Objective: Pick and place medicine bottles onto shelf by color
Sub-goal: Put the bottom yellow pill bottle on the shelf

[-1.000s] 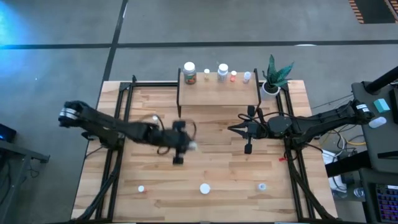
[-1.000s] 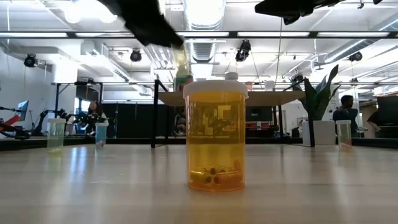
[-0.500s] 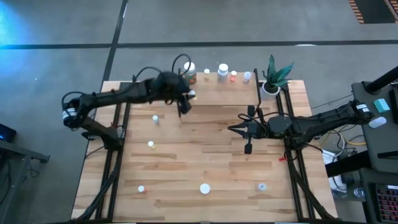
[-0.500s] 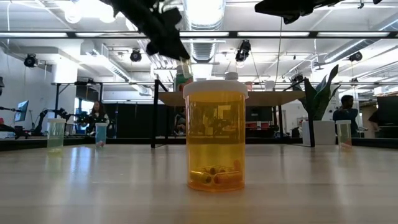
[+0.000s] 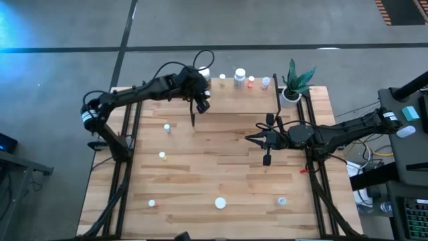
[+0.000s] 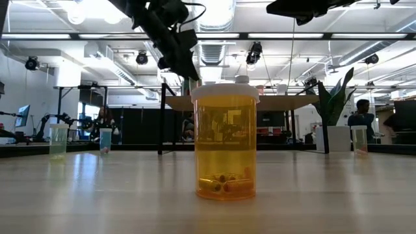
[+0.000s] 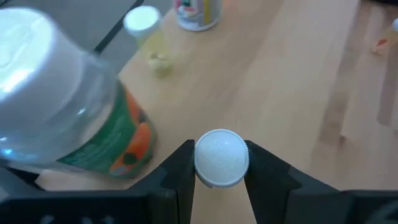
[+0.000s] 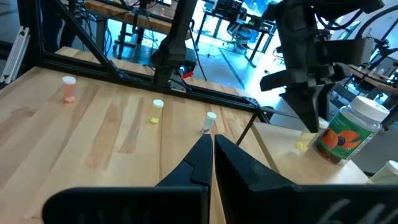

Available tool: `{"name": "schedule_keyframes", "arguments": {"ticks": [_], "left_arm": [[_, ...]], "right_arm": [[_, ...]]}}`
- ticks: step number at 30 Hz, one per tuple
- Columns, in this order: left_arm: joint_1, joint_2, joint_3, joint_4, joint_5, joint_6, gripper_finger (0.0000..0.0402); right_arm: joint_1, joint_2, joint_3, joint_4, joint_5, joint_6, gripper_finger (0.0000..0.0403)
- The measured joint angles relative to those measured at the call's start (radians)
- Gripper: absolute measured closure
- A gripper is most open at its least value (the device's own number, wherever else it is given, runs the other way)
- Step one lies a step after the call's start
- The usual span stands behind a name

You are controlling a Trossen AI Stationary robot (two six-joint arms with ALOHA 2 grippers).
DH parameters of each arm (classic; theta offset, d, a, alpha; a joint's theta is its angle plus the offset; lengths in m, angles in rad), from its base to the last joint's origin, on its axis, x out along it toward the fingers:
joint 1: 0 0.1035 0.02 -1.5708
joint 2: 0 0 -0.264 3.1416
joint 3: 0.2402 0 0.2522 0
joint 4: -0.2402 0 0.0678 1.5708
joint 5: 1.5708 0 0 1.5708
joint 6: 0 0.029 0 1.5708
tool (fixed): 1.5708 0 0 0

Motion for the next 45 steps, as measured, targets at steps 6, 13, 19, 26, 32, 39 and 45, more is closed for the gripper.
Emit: {"name": "schedule_keyframes", "arguments": {"ticks": [6, 13, 19, 26, 32, 39, 45], "left_arm": [[0.022, -0.003, -0.002, -0.001, -0.002, -0.002, 0.0292], [0.029, -0.002, -0.005, -0.008, -0.001, -0.003, 0.0279], [0.028, -0.001, -0.005, -0.011, -0.001, -0.002, 0.0277], [0.028, -0.001, -0.003, -0.012, 0.0, -0.001, 0.0277], [0.028, -0.001, 0.001, -0.013, 0.0, 0.016, 0.0276], [0.029, -0.002, 0.003, -0.013, 0.0, 0.03, 0.0276], [0.029, -0.007, 0.003, -0.012, 0.0, 0.044, 0.0276]], "right_arm": [[0.0, 0.0, 0.0, 0.0, 0.0, 0.0, 0.0394], [0.0, 0.0, 0.0, 0.0, 0.0, 0.001, 0.0394], [0.0, 0.0, 0.0, 0.0, 0.0, 0.002, 0.0394], [0.0, 0.0, 0.0, 0.0, 0.0, 0.004, 0.0394], [0.0, 0.0, 0.0, 0.0, 0.0, 0.005, 0.0394], [0.0, 0.0, 0.0, -0.004, 0.0, 0.013, 0.0394], [0.0, 0.0, 0.0, -0.005, 0.0, 0.013, 0.0394]]}}
